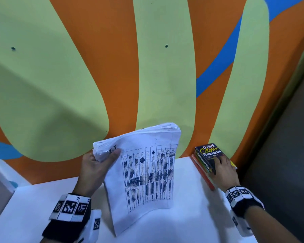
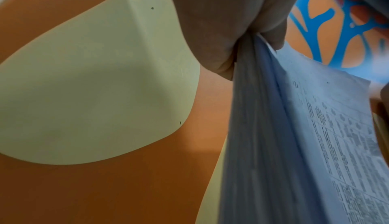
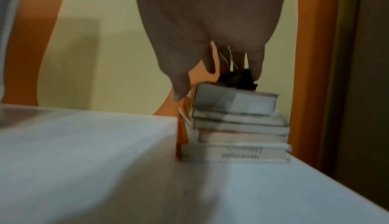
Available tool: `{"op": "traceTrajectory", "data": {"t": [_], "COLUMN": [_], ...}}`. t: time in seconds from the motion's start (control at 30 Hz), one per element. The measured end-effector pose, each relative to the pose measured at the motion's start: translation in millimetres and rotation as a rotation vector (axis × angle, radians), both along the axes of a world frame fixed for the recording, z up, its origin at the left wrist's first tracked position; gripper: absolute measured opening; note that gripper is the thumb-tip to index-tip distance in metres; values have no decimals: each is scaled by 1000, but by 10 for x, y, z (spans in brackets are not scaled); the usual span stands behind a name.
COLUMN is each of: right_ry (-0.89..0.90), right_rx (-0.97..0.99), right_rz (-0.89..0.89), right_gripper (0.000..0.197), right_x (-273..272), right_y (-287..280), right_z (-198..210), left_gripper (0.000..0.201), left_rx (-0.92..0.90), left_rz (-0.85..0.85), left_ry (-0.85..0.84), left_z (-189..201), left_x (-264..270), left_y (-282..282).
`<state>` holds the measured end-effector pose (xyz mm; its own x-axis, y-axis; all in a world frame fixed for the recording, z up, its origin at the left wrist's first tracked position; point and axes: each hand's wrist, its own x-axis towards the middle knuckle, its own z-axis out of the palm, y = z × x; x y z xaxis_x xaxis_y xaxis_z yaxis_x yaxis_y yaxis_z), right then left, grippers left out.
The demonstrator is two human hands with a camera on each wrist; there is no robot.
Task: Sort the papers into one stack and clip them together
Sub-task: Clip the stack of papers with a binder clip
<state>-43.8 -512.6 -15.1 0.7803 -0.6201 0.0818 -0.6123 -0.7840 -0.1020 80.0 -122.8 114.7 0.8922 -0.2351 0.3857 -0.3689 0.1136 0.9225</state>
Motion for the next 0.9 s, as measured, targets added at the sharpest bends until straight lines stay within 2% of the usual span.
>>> {"op": "traceTrajectory", "data": {"t": [0.1, 0.17, 0.33, 0.47, 0.57, 0.7, 0.8, 0.9], "right_ry": [-51, -81, -183, -137, -125, -141, -168, -345], "right_rx": [-4, 25, 109, 142, 118, 70, 112, 204], "right_rz": [26, 72, 110, 115, 104, 107, 117, 133], "right_gripper": [41, 36, 55, 53, 59, 76, 71, 59], "right_x": [-36, -47, -63, -151, -179, -197, -231, -283], "right_y": [32, 13, -23, -54, -149, -164, -58, -30], "right_z": [-83, -143, -83, -49, -127, -118, 160, 540], "left_gripper": [9, 2, 9, 8, 5, 24, 40, 14], "left_rx": [0, -1, -14, -30, -17, -12, -24, -24], "left_rz": [8, 12, 9, -9, -10, -4, -15, -22], "left_ry": [-5, -7, -1, 13, 10, 7, 20, 38], "left_z": [4, -5, 5, 2, -7, -38, -39, -8], "left_x": [-16, -9, -14, -22, -25, -9, -9, -27], "left_y": [-2, 12, 6, -16, -7, 0, -2, -14]}}
